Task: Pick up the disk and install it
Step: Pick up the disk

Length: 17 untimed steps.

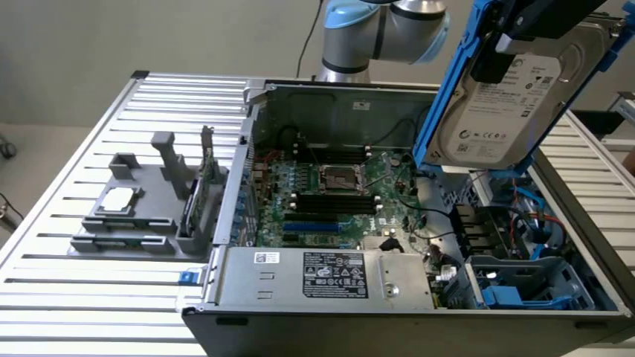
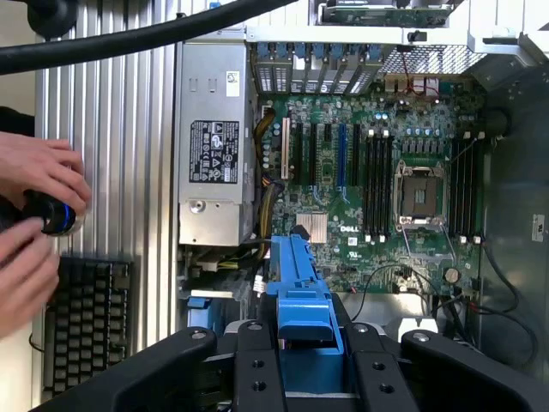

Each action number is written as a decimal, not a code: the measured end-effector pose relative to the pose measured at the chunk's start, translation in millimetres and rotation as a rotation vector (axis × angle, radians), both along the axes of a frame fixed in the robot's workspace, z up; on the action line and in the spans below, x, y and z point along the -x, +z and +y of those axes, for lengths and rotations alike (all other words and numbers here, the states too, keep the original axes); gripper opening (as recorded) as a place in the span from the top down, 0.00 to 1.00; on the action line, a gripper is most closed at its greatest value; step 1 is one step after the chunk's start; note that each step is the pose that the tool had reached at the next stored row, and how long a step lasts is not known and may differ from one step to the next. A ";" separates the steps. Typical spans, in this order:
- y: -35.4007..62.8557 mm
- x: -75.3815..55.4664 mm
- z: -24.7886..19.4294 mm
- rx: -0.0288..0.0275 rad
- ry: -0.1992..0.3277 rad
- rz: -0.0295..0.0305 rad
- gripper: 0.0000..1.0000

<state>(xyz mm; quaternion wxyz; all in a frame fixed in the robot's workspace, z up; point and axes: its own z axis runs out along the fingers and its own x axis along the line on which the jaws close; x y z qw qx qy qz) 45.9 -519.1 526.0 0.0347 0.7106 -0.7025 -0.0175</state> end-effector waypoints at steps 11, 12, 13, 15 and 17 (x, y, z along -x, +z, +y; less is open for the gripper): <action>0.0 -11.6 -10.8 -0.0009 0.000 0.0024 0.67; 0.0 -14.3 -13.2 -0.0008 0.000 0.0030 0.67; 0.0 -17.5 -15.4 -0.0008 0.000 0.0034 0.67; -0.5 -24.1 -19.5 -0.0008 0.000 0.0035 0.67; -2.6 -28.4 -23.1 -0.0007 0.000 0.0034 0.67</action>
